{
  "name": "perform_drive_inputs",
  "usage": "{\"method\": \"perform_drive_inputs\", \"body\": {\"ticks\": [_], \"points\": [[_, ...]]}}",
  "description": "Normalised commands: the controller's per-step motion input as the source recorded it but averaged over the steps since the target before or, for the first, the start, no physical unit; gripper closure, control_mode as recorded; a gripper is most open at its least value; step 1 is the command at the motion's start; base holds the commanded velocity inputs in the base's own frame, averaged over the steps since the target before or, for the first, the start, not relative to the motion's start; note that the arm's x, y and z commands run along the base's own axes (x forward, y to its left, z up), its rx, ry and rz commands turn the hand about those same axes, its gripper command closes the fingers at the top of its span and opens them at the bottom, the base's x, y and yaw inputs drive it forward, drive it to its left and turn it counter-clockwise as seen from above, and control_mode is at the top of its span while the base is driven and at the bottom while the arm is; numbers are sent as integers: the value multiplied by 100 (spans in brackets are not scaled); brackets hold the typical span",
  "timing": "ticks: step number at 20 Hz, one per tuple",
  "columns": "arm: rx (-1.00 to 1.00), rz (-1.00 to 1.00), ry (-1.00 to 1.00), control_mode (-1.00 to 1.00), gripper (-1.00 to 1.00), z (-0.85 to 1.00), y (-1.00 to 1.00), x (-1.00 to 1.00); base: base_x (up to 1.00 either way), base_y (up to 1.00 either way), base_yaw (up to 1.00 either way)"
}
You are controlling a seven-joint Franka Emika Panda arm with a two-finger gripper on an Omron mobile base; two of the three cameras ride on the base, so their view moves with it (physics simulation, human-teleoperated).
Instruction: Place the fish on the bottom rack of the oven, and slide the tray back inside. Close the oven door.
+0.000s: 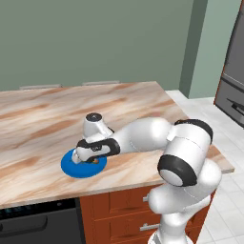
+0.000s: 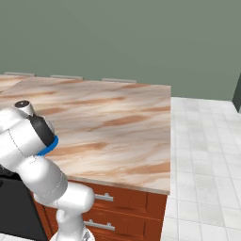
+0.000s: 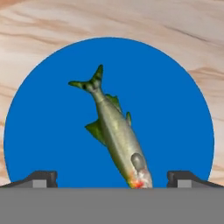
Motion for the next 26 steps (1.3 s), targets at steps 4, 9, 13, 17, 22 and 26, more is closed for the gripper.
{"method": "perform_drive_inputs", "body": {"ticks": [4, 9, 13, 17, 22, 26], "points": [[-4, 0, 0, -100, -100, -39, 2, 14, 0, 0, 0], [-3, 0, 0, -100, -100, -38, 2, 14, 0, 0, 0], [0, 0, 0, -100, -100, -31, 0, 23, 0, 0, 0], [0, 0, 0, -100, 100, -24, 2, 36, 0, 0, 0], [0, 0, -6, -100, 100, -8, 2, 10, 0, 0, 0], [0, 2, -12, -100, 100, 29, -14, -35, 0, 0, 0]]}}
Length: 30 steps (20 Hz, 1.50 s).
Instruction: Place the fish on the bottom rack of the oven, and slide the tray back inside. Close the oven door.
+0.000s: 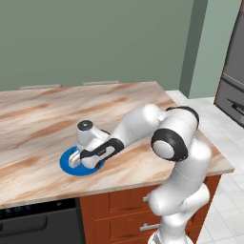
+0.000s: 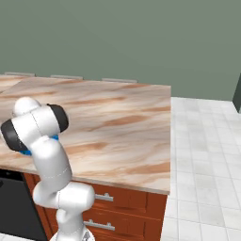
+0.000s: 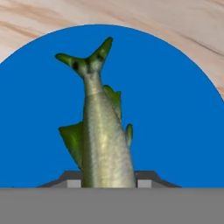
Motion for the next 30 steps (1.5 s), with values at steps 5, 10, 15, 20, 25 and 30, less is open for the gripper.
{"method": "perform_drive_inputs", "body": {"ticks": [5, 10, 15, 20, 25, 30], "points": [[0, 1, -25, -100, 100, 67, -89, -43, 0, 0, 0], [0, 0, -27, -100, 100, 72, -100, -47, 0, 0, 0], [1, 0, -25, -100, 100, 47, -100, -44, 0, 0, 0], [3, 0, -23, -100, 100, 34, -100, -33, 0, 0, 0], [5, 0, -18, -100, 100, 41, -84, -30, 0, 0, 0], [7, 0, -5, -100, 100, 40, -63, -36, 0, 0, 0]]}}
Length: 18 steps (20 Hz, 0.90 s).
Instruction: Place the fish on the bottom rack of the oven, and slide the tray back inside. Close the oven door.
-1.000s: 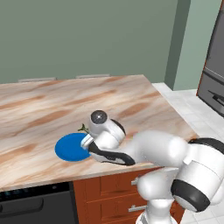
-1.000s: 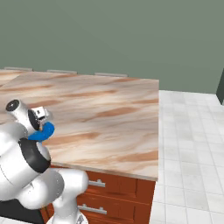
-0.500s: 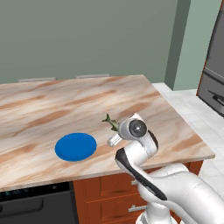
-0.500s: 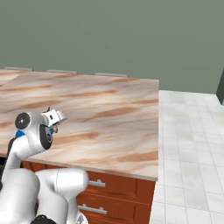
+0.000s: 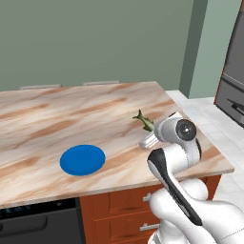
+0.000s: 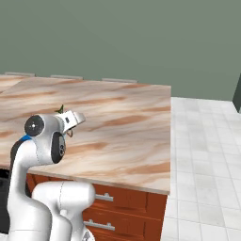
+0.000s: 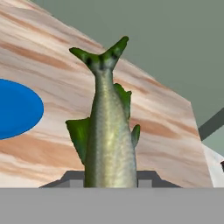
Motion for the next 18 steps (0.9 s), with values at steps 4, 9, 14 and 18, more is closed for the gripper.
{"method": "perform_drive_inputs", "body": {"ticks": [4, 9, 14, 18], "points": [[5, 0, 0, -100, 100, 20, -71, -40, 0, 0, 0], [0, 0, 0, 100, 100, 0, -14, -7, -42, -62, 0], [0, 0, 0, 100, 100, 0, 0, 0, -96, -74, -3], [0, 0, 0, 100, 100, 0, 0, 0, -63, -88, -11]]}}
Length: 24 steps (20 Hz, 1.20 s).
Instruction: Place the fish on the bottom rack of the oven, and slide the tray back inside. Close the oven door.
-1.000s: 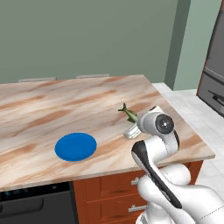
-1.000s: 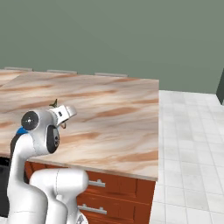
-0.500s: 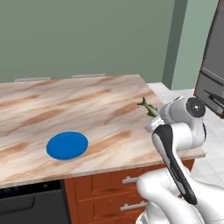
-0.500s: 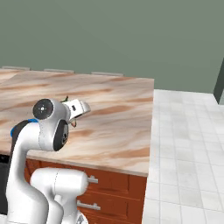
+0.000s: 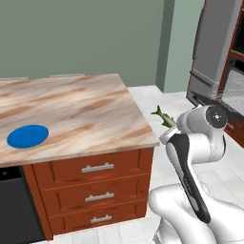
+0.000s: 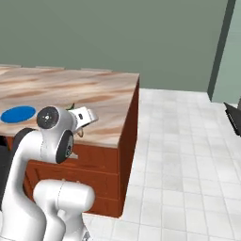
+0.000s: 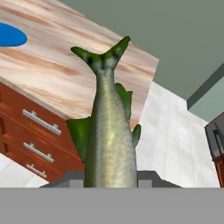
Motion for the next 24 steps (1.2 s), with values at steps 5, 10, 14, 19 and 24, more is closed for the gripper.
{"method": "perform_drive_inputs", "body": {"ticks": [5, 10, 14, 19, 24], "points": [[0, 0, 0, 100, 100, 0, 0, 0, -3, -100, -19], [0, 0, 0, 100, 100, 0, 0, 0, 5, -100, -22], [0, 0, 0, 100, 100, 0, 0, 0, 25, -100, -23], [0, 0, 0, 100, 100, 0, 0, 0, 42, -87, -24], [0, 0, 0, 100, 100, 0, 0, 0, 76, -50, -22]]}}
